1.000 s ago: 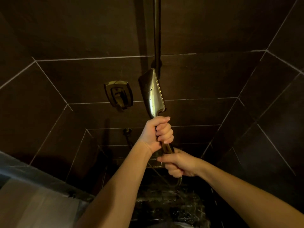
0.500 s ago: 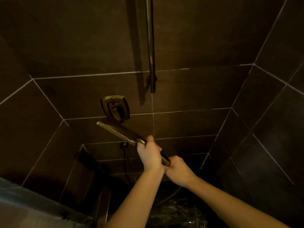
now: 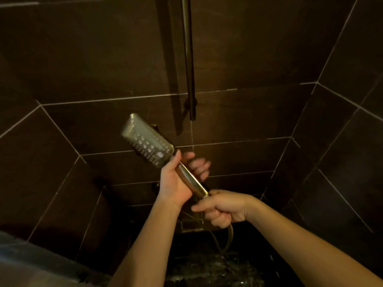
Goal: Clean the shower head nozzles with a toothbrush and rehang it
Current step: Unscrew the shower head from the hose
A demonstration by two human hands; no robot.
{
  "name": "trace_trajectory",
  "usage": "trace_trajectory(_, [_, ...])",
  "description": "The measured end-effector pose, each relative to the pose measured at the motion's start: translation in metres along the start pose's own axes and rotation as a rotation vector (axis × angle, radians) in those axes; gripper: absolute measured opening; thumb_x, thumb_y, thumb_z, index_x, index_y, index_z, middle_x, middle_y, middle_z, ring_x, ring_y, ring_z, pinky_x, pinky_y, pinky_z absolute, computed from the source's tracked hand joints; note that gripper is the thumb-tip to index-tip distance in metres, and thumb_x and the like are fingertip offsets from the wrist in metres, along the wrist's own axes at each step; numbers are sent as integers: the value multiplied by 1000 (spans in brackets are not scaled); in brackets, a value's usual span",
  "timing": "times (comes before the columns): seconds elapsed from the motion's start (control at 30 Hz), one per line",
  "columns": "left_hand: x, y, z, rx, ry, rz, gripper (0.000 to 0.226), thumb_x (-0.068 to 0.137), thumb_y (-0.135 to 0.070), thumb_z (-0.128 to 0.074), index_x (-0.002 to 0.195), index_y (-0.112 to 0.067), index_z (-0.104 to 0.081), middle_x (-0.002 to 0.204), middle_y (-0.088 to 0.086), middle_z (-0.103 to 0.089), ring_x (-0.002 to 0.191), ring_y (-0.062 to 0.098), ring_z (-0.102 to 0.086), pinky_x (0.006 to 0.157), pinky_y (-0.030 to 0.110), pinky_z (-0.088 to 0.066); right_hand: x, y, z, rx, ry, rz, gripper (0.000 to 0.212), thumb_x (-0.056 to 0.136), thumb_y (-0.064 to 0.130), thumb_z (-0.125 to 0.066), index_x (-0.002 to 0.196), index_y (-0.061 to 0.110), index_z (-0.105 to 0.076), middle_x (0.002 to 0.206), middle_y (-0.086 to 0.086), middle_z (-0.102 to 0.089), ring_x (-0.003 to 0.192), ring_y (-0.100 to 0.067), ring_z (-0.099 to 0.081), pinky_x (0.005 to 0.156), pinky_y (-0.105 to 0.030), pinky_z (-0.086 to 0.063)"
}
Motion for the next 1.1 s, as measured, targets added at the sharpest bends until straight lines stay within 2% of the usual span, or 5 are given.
trace_trajectory(0.07, [4, -2, 2, 60, -99, 2, 39, 93, -37, -58, 60, -16, -55, 45, -3, -43, 38, 11, -44, 47, 26, -36, 6, 1, -2, -16, -91, 46, 46, 96, 24, -58, 51, 24, -47, 43, 7, -37, 32, -5, -29, 37, -20, -16])
trace_trajectory(0.27, [9, 16, -8, 354, -634, -256, 23, 97, -33, -60, 79, -21, -54, 50, -9, -41, 44, 7, -39, 51, 27, -37, 43, -17, -2, -295, -613, 280, 24, 88, 25, -60, 64, 21, -59, 60, -3, -52, 56, -21, -47, 58, -37, -39])
trace_trajectory(0.7, [12, -20, -4, 131, 335, 64, 26, 86, -24, -64, 65, -9, -64, 44, 1, -52, 38, 13, -50, 46, 25, -45, 19, 3, -6, 164, 162, 108, 41, 93, 20, -58, 59, 21, -36, 44, 8, -33, 32, -3, -26, 38, -20, -10])
trace_trajectory(0.93, [22, -2, -6, 196, -513, -232, 39, 94, -24, -61, 58, -22, -48, 49, -5, -32, 41, 10, -27, 44, 27, -25, 45, 3, -2, -329, -704, 321, 22, 88, 21, -60, 70, 9, -64, 61, -6, -59, 52, -22, -54, 53, -37, -44])
trace_trajectory(1.1, [19, -6, -11, 332, -464, -233, 21, 90, -22, -67, 72, -19, -56, 56, -3, -44, 48, 11, -42, 54, 29, -39, 43, 6, -4, -274, -608, 476, 24, 89, 16, -60, 66, 12, -60, 56, -4, -52, 48, -17, -47, 50, -34, -37])
Point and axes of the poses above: each hand's wrist, its own x-axis towards the middle knuckle, its own z-axis out of the back of the hand, y = z × x, the point moved 1 cm from there along x, towards the middle knuckle
